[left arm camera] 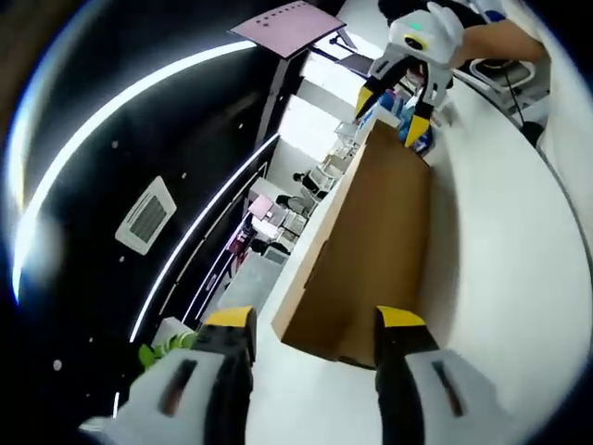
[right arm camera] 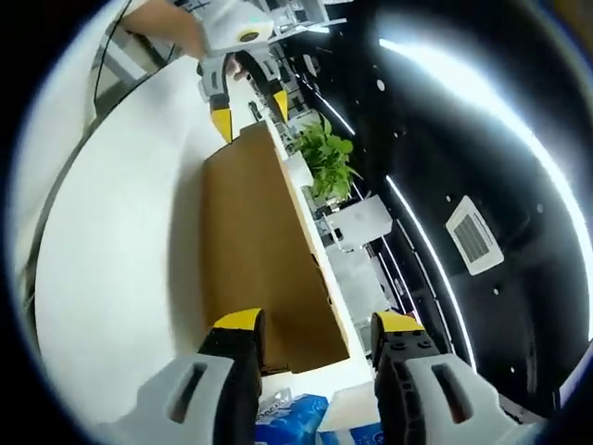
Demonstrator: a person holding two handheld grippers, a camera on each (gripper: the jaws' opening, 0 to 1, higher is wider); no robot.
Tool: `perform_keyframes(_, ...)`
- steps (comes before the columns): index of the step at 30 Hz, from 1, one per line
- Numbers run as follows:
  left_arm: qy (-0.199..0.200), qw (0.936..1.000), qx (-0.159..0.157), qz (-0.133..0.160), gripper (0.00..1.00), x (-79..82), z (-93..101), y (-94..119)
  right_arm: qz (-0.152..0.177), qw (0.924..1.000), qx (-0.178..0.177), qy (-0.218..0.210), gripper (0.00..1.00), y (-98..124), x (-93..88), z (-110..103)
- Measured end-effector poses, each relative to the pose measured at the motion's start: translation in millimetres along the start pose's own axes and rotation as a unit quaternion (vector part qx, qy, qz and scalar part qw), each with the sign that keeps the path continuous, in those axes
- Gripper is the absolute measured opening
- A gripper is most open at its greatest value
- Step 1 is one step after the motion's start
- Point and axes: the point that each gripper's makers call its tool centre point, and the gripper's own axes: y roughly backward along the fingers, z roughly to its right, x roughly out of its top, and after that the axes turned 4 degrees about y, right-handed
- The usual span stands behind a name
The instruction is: Operate the shoe box by opening the lid, removing the specified soft item, and placing it in the target area until the item is outside and the box remains undamaged.
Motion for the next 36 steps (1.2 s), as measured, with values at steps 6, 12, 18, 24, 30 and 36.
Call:
perform_keyframes(6, -0.017, 0.9999, 0.002, -0.001, 0.47, -0.1, 1.0, -0.6, -0.002, 1.0000, 0.004, 0.006, 0.42, 0.3, -0.5, -1.0)
perform_keyframes(12, -0.016, 0.9999, -0.002, 0.004, 0.45, 3.1, 3.3, 0.1, -0.007, 0.9998, 0.013, 0.011, 0.39, -0.9, -1.8, -7.0)
perform_keyframes(18, -0.023, 0.9997, 0.005, -0.010, 0.41, -1.5, 2.2, -1.0, -0.007, 0.9999, 0.013, 0.008, 0.33, -1.2, -2.8, -8.4)
perform_keyframes(24, -0.035, 0.9992, 0.006, -0.017, 0.36, -3.3, 3.2, -2.0, -0.013, 0.9996, 0.014, 0.019, 0.31, -2.5, -5.2, -9.6)
perform_keyframes(30, -0.041, 0.9990, 0.004, -0.019, 0.32, -4.8, 5.1, -2.4, -0.014, 0.9995, 0.013, 0.025, 0.31, -3.0, -5.5, -9.7)
perform_keyframes(36, -0.039, 0.9990, 0.003, -0.021, 0.32, -5.7, 5.2, -3.1, -0.016, 0.9994, 0.014, 0.028, 0.31, -3.9, -6.1, -9.7)
